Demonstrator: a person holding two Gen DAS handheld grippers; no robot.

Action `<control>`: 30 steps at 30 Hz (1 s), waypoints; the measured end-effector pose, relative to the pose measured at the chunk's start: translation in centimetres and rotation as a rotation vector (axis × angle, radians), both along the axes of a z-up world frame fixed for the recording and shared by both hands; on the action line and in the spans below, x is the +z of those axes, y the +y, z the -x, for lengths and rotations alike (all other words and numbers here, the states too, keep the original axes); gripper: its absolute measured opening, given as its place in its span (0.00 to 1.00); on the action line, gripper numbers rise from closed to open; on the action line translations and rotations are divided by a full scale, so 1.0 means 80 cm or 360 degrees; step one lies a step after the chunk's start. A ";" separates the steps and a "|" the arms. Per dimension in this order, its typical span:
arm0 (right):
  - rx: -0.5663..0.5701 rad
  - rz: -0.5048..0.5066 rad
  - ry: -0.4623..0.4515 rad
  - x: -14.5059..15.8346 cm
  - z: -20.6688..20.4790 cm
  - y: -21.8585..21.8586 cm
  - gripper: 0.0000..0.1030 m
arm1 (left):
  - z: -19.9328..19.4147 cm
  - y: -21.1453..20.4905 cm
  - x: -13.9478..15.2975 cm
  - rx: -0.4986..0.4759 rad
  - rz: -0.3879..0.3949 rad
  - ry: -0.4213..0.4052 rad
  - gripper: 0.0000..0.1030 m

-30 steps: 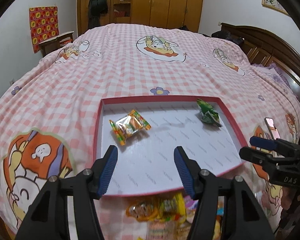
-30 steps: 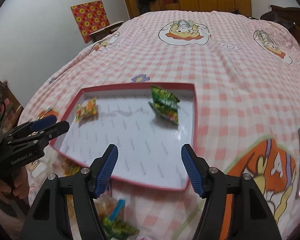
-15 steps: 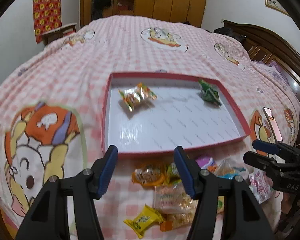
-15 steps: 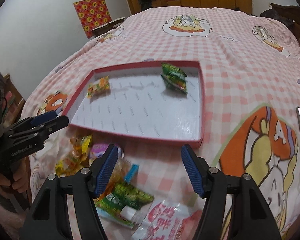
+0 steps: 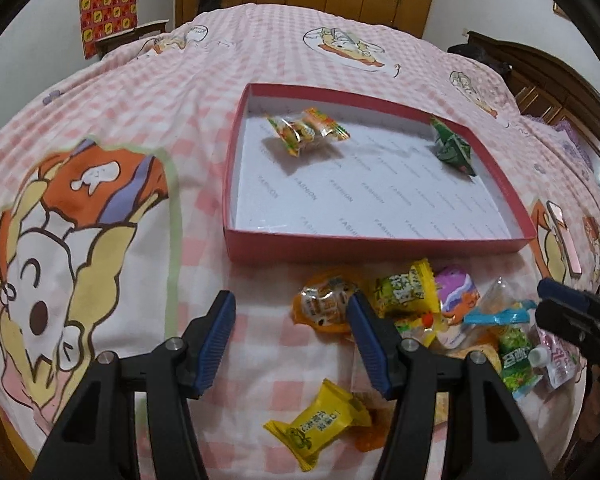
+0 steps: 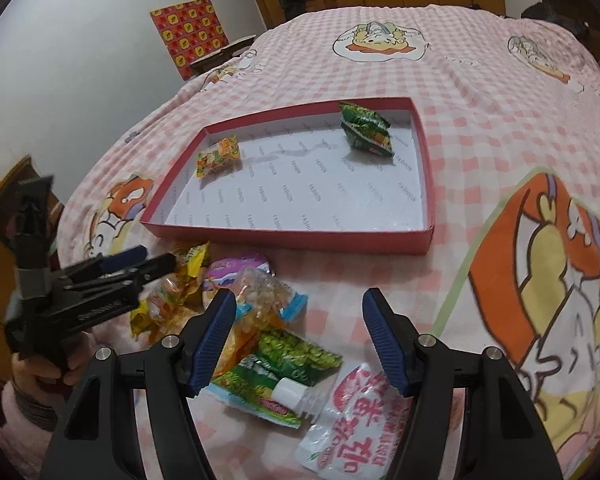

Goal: Organize snacks
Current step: 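Move both tools back toward the snack pile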

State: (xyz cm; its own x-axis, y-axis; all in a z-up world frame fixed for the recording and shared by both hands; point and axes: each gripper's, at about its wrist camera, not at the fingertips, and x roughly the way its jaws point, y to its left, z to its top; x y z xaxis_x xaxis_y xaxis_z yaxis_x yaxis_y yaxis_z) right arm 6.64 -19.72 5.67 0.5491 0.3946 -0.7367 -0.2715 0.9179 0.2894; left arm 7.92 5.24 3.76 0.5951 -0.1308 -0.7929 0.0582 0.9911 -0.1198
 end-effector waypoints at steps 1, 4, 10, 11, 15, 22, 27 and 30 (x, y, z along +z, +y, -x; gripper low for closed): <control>0.0004 -0.0021 0.0005 -0.002 0.001 0.001 0.65 | 0.000 0.000 0.000 0.0001 0.0006 -0.0002 0.60; 0.0011 -0.0035 0.0012 -0.006 0.004 0.003 0.65 | 0.000 -0.003 0.000 -0.0004 0.0008 -0.0014 0.60; -0.0012 -0.0034 0.0033 -0.014 0.003 0.001 0.65 | -0.001 -0.015 -0.005 -0.0045 0.0025 -0.0036 0.59; -0.0017 -0.0026 0.0032 -0.014 0.003 0.001 0.65 | -0.003 -0.018 -0.010 -0.0050 0.0021 -0.0025 0.59; -0.0028 -0.0021 0.0031 -0.016 0.002 0.000 0.65 | -0.003 -0.020 -0.017 -0.0030 -0.0001 -0.0030 0.58; -0.0010 -0.0016 0.0049 -0.023 0.002 0.006 0.65 | 0.000 -0.024 -0.015 -0.0023 -0.0012 -0.0075 0.39; 0.0005 0.0004 0.0045 -0.027 0.001 0.013 0.65 | 0.003 -0.024 -0.016 -0.0029 0.0005 -0.0098 0.30; 0.0014 0.0034 0.0037 -0.029 0.000 0.017 0.65 | 0.003 -0.023 -0.017 -0.0030 0.0026 -0.0100 0.29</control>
State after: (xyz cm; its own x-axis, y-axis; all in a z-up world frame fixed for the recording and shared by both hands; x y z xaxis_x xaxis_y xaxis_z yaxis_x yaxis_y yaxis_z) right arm 6.60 -18.35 3.35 0.5283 0.3835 -0.7575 -0.2727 0.9216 0.2763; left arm 7.69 3.44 2.40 0.6408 -0.1550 -0.7519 0.0845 0.9877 -0.1316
